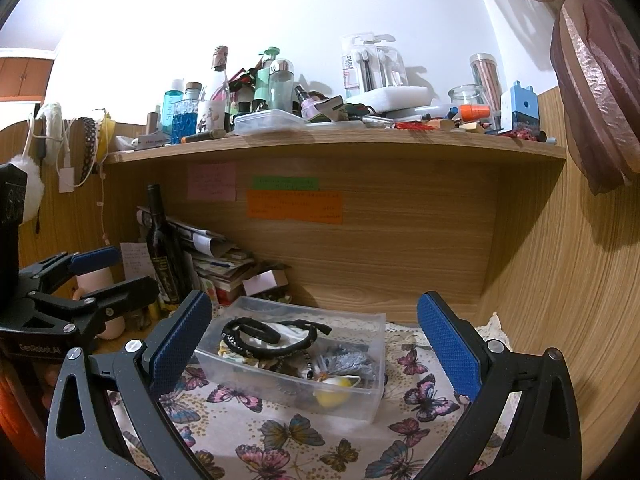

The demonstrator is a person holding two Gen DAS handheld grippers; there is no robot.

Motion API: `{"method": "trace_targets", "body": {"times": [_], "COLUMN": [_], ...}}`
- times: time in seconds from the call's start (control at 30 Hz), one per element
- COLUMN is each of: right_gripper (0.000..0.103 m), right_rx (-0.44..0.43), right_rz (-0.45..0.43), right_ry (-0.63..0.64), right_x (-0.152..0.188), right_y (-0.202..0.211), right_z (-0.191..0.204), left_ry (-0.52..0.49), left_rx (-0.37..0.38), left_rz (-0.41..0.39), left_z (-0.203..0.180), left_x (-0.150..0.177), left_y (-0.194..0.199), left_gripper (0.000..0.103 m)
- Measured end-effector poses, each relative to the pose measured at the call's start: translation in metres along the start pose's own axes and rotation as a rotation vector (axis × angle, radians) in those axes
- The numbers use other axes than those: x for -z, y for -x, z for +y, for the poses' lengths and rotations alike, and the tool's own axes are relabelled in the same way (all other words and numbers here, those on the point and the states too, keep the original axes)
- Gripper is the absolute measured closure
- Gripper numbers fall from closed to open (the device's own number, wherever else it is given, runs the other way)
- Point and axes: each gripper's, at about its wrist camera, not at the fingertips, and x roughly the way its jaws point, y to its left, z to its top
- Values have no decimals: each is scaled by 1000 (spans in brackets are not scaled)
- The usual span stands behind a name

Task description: Organize soft objects

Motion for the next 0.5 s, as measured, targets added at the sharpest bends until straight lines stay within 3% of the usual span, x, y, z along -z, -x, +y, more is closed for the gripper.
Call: {"method": "trace_targets", "body": {"times": [0.5], "right_gripper": [0], "right_rx": [5], "right_rz": [-1], "right_ry": [-2], "right_x": [-1], "right_y": [1], "right_z": [5], "left_ry": [-3], "left_rx": [6], "left_rz": [-4], "left_z": [-2], "left_x": [-2], "left_y": [1], "left_gripper": [0]}}
